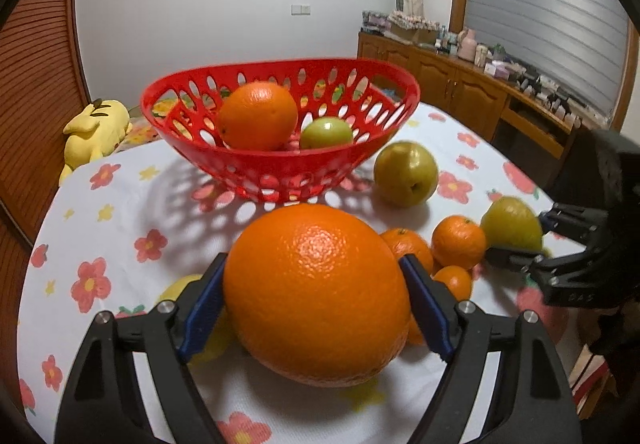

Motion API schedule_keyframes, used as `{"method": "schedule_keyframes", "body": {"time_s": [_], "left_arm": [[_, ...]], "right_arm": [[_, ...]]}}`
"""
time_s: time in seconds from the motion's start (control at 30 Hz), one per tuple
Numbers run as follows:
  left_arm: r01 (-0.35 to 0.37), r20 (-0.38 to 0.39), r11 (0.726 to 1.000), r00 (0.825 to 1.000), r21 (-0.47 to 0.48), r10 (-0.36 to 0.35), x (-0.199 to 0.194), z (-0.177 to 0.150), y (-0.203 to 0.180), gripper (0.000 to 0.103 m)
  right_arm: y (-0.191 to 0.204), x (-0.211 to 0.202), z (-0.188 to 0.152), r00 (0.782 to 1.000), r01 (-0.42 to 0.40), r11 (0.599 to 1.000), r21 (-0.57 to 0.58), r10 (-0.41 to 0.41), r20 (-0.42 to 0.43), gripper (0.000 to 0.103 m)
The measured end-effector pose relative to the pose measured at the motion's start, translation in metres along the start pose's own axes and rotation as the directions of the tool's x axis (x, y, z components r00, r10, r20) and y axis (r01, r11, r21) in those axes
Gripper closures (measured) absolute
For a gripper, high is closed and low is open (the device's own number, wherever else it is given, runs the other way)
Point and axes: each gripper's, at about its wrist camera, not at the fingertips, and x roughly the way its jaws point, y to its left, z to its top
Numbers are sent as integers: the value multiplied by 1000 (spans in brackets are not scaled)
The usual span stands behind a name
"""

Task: Organize fruits
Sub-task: 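Grasp the pear with the right tool while the left tool grasps another large orange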

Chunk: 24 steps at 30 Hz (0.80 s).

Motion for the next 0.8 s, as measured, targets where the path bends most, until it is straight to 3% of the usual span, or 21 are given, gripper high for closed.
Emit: {"method": "schedule_keyframes", "body": {"time_s": [0.33,0.8], "left_arm": [[18,72,1000,997,-15,-16,-29,16,-1,20],[17,118,999,993,-38,-13,-46,40,10,20]], "right_arm": [[3,2,1,1000,8,1000,-9,-8,0,43],[2,-31,19,995,-4,1000,-5,4,104,43]]}}
